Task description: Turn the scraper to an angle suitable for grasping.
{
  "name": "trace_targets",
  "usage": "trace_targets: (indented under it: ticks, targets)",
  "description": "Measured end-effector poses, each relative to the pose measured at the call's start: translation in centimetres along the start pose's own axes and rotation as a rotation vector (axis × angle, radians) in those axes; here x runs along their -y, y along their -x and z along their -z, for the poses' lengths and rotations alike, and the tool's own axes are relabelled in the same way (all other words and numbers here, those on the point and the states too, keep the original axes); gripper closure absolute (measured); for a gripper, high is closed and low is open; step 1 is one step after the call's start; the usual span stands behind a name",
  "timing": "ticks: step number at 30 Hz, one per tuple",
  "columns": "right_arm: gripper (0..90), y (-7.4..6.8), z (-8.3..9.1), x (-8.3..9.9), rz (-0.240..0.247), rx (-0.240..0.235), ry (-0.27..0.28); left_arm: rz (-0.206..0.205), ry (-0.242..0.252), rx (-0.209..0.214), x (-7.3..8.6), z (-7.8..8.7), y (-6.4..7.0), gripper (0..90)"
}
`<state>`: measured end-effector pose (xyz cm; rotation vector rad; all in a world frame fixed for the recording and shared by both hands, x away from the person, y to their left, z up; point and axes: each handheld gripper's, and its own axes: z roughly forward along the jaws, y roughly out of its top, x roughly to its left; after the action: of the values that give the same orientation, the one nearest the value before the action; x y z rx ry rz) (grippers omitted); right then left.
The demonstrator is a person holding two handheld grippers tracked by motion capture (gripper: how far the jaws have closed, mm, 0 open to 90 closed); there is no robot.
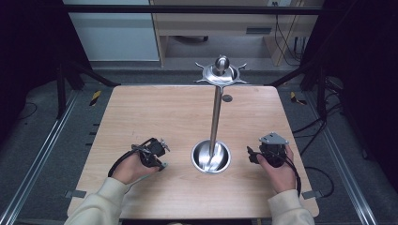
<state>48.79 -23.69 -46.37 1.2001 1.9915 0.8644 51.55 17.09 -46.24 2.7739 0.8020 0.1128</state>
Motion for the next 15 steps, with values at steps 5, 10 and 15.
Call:
trace_targets:
  ticks: [5,10,15]
  targets:
    - [17.3,0.0,-0.1,0.0,0.000,-0.003,0.000,0.020,0.044,-0.013,0.4,1.3,-0.1,74.3]
    - [14.5,0.0,-0.1,0.0,0.003,0.015,-0.003,0.014,0.093,-0.024,0.7,2.6,0.1,74.3]
    - [12.2,0.4,0.0,0.0,-0.031,0.025,-0.005,0.006,0.118,-0.037,1.1,3.6,0.3,74.3]
